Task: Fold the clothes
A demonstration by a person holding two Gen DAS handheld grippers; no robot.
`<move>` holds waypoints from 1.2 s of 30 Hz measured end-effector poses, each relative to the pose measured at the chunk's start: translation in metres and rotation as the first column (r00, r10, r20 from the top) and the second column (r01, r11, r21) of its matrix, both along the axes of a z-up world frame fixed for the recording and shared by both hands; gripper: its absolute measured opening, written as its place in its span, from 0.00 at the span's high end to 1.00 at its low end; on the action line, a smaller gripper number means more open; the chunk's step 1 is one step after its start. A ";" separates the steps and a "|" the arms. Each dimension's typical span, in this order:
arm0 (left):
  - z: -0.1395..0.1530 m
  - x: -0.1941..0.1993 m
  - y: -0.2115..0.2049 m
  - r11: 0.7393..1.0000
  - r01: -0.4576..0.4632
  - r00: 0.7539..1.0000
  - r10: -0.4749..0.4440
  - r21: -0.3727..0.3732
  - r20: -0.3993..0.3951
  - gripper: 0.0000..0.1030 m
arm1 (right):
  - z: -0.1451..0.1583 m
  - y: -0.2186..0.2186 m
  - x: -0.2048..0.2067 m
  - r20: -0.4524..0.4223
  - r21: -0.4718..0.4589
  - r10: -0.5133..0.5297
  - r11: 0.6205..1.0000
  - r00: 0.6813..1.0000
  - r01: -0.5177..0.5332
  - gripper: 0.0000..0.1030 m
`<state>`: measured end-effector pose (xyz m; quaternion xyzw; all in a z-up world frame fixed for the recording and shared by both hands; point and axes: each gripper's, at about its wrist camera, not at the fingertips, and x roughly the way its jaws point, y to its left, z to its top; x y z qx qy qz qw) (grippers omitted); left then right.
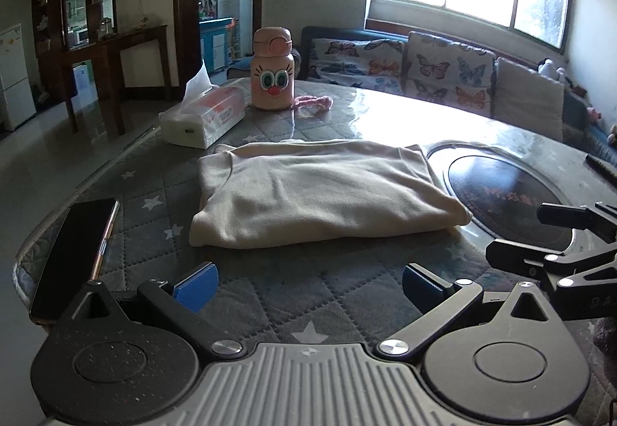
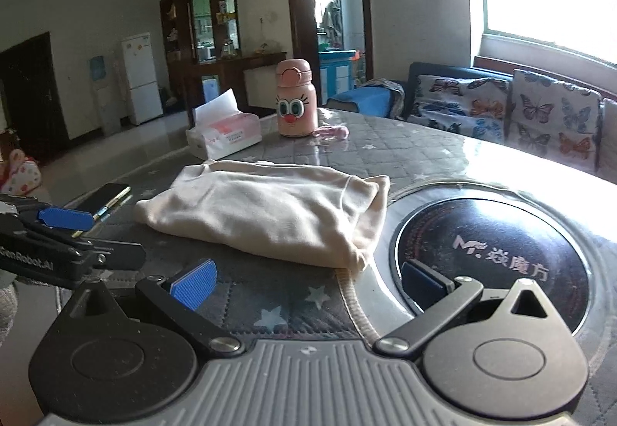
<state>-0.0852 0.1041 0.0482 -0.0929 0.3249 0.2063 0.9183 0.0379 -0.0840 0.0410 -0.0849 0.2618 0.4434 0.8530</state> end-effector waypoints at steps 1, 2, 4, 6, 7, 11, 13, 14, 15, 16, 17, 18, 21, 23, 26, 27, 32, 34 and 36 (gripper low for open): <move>-0.001 0.002 -0.001 1.000 -0.006 1.000 0.007 0.004 -0.007 0.00 | 0.000 -0.001 0.002 -0.005 0.007 0.006 1.000 1.000 -0.006 0.00; -0.001 0.004 -0.002 1.000 -0.014 1.000 0.014 0.004 -0.009 0.00 | -0.001 -0.002 0.004 -0.010 0.015 0.012 1.000 1.000 -0.012 0.00; -0.001 0.007 -0.004 1.000 -0.029 1.000 0.029 0.004 -0.007 0.00 | -0.001 -0.003 0.008 -0.019 0.031 0.028 0.999 0.999 -0.027 0.00; -0.001 0.009 -0.006 0.999 -0.044 0.999 0.044 0.004 -0.004 0.00 | 0.000 -0.004 0.012 -0.017 0.040 0.041 0.998 0.999 -0.041 0.00; -0.001 0.010 -0.006 0.999 -0.053 0.999 0.054 0.006 -0.006 0.00 | 0.000 -0.004 0.014 -0.016 0.044 0.048 0.998 0.999 -0.048 0.00; 0.003 0.015 -0.004 0.997 -0.076 0.997 0.076 -0.022 -0.005 0.00 | -0.002 0.000 0.026 -0.027 0.041 0.068 0.997 0.997 -0.066 0.00; 0.006 0.017 -0.003 0.997 -0.077 0.997 0.077 -0.023 0.015 0.00 | 0.000 0.001 0.031 -0.035 0.032 0.065 0.997 0.997 -0.063 0.00; 0.007 0.018 -0.002 0.997 -0.078 0.997 0.078 -0.021 0.025 0.00 | 0.001 0.002 0.033 -0.039 0.033 0.059 0.998 0.998 -0.057 0.00; 0.007 0.019 -0.001 0.997 -0.079 0.996 0.079 -0.019 0.034 0.00 | 0.001 0.002 0.035 -0.046 0.034 0.051 0.998 0.998 -0.049 0.00; 0.007 0.020 0.000 0.997 -0.080 0.996 0.080 -0.017 0.037 0.00 | 0.001 0.002 0.036 -0.053 0.036 0.043 0.999 0.998 -0.041 0.00; 0.006 0.020 0.000 0.997 -0.073 0.997 0.073 -0.012 0.035 0.00 | 0.001 0.002 0.038 -0.060 0.037 0.034 0.999 0.998 -0.032 0.00; 0.005 0.020 0.001 0.998 -0.066 0.997 0.066 -0.006 0.032 0.00 | 0.000 0.002 0.038 -0.060 0.033 0.024 0.999 0.998 -0.022 0.00; 0.001 0.018 0.003 0.999 -0.035 0.999 0.034 0.014 0.028 0.00 | -0.003 0.004 0.032 -0.040 0.015 -0.008 1.000 0.999 0.008 0.00; 0.001 0.015 0.005 1.000 -0.019 0.999 0.019 0.020 0.032 0.00 | -0.004 0.004 0.025 -0.026 0.012 -0.028 1.000 0.999 0.028 0.00; 0.000 0.011 0.007 1.000 -0.005 0.999 0.004 0.023 0.036 0.00 | -0.005 0.006 0.016 -0.015 0.004 -0.050 0.999 0.999 0.050 0.00; 0.000 0.009 0.008 1.000 -0.001 0.999 0.000 0.022 0.038 0.00 | -0.005 0.006 0.013 -0.011 0.001 -0.057 0.998 0.998 0.057 0.00; -0.005 0.002 0.004 1.000 0.004 0.999 -0.004 0.004 0.045 0.00 | -0.003 0.011 -0.001 0.012 -0.022 -0.052 0.998 0.999 0.052 0.00; -0.007 -0.001 0.001 1.000 0.004 0.999 -0.004 0.012 0.043 0.00 | -0.001 0.011 -0.005 0.019 -0.019 -0.046 0.999 0.999 0.047 0.00; -0.007 -0.005 -0.001 1.000 0.003 0.999 -0.004 0.014 0.043 0.00 | 0.000 0.012 -0.008 0.020 -0.014 -0.046 0.999 0.999 0.046 0.00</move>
